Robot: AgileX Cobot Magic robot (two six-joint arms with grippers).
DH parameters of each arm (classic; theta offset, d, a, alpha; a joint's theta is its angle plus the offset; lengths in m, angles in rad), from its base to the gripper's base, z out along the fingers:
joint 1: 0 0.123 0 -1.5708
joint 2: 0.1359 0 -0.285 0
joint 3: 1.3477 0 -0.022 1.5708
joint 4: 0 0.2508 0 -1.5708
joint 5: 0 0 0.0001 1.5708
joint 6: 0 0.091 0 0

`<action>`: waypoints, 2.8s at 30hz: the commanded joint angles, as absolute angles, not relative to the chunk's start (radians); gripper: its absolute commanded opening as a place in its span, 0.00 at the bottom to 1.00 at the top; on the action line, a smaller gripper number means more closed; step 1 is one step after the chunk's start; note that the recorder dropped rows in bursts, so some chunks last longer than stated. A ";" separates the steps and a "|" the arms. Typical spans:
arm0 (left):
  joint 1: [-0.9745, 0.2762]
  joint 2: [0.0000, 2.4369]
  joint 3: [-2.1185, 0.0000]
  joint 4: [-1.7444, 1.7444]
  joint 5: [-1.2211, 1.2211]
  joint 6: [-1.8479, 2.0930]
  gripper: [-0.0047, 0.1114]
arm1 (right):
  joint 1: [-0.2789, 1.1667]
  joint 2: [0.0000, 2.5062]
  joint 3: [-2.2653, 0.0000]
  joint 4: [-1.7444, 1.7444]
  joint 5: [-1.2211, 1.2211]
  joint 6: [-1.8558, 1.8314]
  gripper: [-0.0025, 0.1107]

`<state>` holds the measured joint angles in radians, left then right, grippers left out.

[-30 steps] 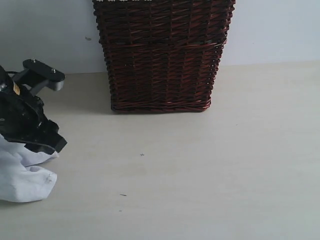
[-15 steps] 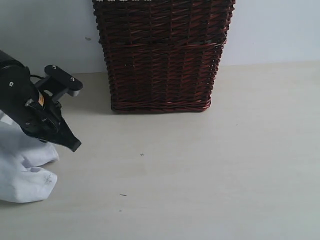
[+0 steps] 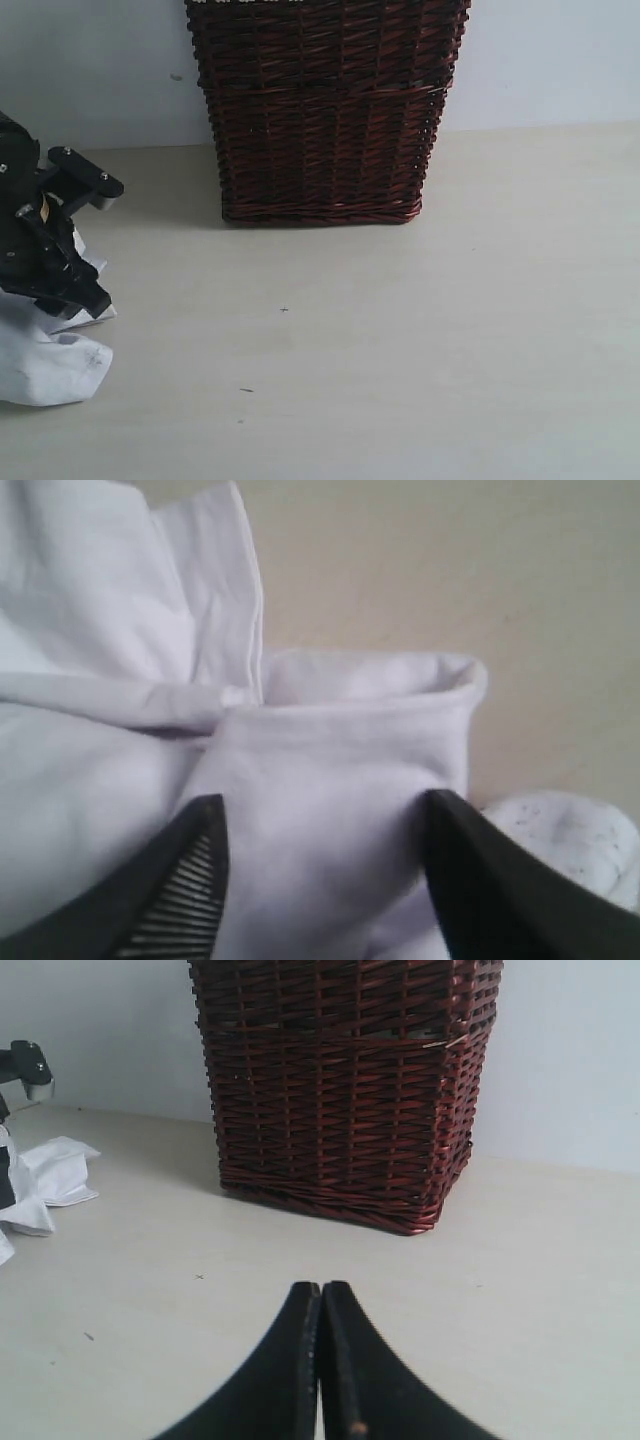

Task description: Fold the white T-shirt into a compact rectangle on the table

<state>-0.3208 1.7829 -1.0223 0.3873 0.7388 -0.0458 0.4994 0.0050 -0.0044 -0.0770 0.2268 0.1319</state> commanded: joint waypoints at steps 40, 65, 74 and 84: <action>-0.199 1.687 -1.099 -0.649 0.679 0.830 0.49 | 0.501 0.000 0.000 -0.077 0.216 0.133 0.02; -0.160 1.771 -1.118 -0.055 0.529 0.331 0.21 | 0.501 0.000 0.000 -0.077 0.216 0.133 0.02; -0.070 1.986 -1.119 0.009 0.677 0.341 0.04 | 0.501 0.000 0.000 -0.077 0.216 0.133 0.02; -0.070 2.001 -1.119 0.038 0.970 0.336 0.04 | 0.501 0.000 0.000 -0.077 0.216 0.133 0.02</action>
<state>-0.0730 2.0027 -1.1327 0.0353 0.8271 0.3317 0.4994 0.0050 -0.0044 -0.0770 0.2250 0.1319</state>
